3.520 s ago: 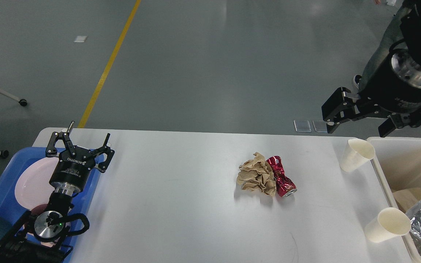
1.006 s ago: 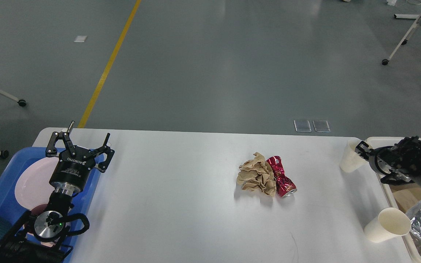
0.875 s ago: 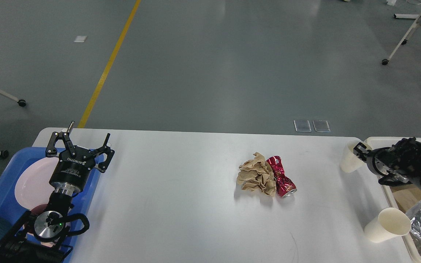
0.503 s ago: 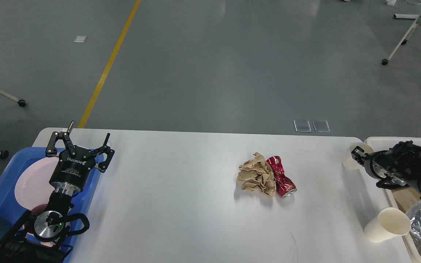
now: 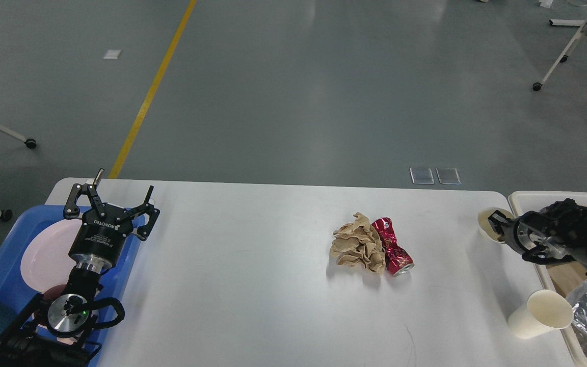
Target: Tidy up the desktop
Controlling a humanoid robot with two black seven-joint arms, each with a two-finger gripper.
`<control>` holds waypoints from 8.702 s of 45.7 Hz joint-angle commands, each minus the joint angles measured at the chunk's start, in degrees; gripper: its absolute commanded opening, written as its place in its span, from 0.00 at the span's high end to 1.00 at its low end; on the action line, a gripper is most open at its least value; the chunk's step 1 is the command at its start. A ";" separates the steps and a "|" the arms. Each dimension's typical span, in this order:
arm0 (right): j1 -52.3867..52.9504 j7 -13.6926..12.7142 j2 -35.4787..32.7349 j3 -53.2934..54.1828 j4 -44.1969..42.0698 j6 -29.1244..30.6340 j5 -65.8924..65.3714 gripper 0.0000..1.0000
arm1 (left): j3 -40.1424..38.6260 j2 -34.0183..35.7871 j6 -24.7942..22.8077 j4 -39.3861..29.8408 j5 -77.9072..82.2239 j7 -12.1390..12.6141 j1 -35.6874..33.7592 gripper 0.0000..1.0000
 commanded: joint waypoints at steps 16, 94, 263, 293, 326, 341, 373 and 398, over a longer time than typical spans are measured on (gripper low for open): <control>24.99 -5.61 -4.05 -8.16 24.13 2.72 -0.80 1.00 | 0.00 0.00 0.00 0.00 0.00 0.00 -0.01 0.04; 79.24 7.83 2.99 -42.09 65.27 28.92 -6.16 1.00 | 0.00 0.00 0.00 0.00 0.00 0.00 -0.01 0.03; 69.64 1.42 1.14 -19.78 51.19 38.67 -18.99 0.00 | 0.00 0.00 0.17 0.00 0.00 0.00 0.08 0.04; 83.54 0.98 1.93 -20.04 69.23 34.81 -18.91 0.00 | 0.00 0.00 0.00 0.00 0.00 0.00 0.08 0.03; 69.31 0.63 -14.41 -26.98 68.88 27.87 -19.96 0.03 | 0.00 0.00 0.00 0.00 0.00 0.00 -0.01 0.03; 51.74 0.63 -22.68 -26.19 63.96 9.24 -21.90 0.03 | 0.00 0.00 0.09 0.00 0.00 0.00 -0.01 0.04; 19.83 0.81 -21.27 -10.90 45.85 1.15 -17.33 0.10 | 0.00 0.00 0.09 0.00 0.00 0.00 -0.01 0.04; 12.18 0.90 -19.07 -5.63 41.54 -3.17 -14.42 0.98 | 0.00 0.00 0.09 0.00 0.00 0.00 -0.01 0.04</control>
